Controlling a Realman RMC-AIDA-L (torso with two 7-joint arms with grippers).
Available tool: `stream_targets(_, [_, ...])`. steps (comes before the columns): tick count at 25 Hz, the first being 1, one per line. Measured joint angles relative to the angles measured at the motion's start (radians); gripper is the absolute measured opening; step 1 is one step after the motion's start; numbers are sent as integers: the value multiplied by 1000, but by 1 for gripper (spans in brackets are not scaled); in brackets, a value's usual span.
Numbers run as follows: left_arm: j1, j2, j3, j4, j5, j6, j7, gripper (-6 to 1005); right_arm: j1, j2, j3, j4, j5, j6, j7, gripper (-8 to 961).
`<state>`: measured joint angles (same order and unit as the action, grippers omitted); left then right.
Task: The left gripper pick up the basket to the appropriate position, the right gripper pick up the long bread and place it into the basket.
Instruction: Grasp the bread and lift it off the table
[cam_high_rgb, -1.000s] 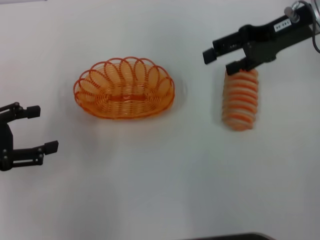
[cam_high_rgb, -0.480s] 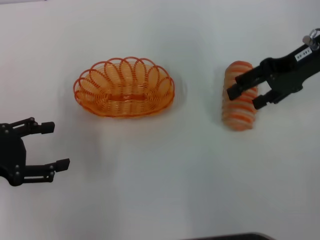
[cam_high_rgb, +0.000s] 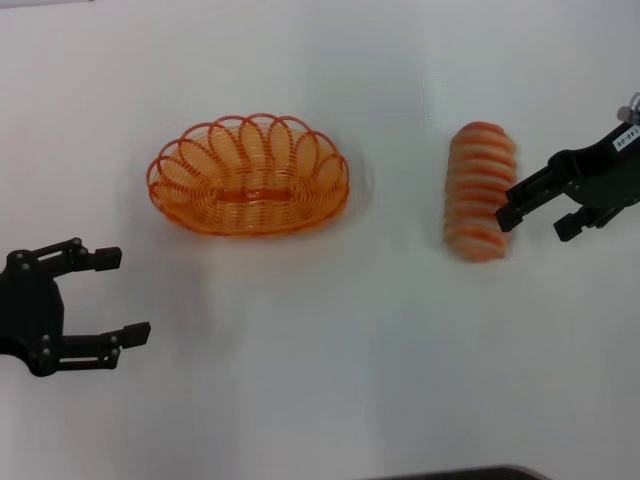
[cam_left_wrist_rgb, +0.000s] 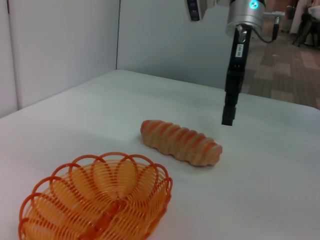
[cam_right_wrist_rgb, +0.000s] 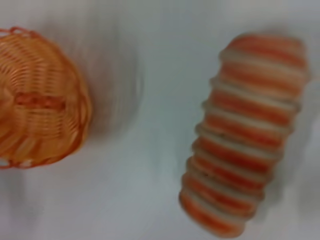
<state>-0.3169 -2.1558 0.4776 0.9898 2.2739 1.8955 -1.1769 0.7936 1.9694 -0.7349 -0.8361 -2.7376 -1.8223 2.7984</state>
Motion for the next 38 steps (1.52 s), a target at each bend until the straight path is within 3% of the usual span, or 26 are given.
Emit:
stream_targets(14, [-1, -3, 7, -8, 1, -6, 0, 900, 52, 24, -102, 56, -7, 121, 66, 839])
stream_targets(30, [9, -3, 7, -8, 6, -5, 23, 900, 59, 25, -105, 80, -47, 221, 122, 833])
stream_targets(38, [10, -3, 7, -8, 6, -7, 28, 899, 77, 36, -104, 92, -42, 267, 133, 829])
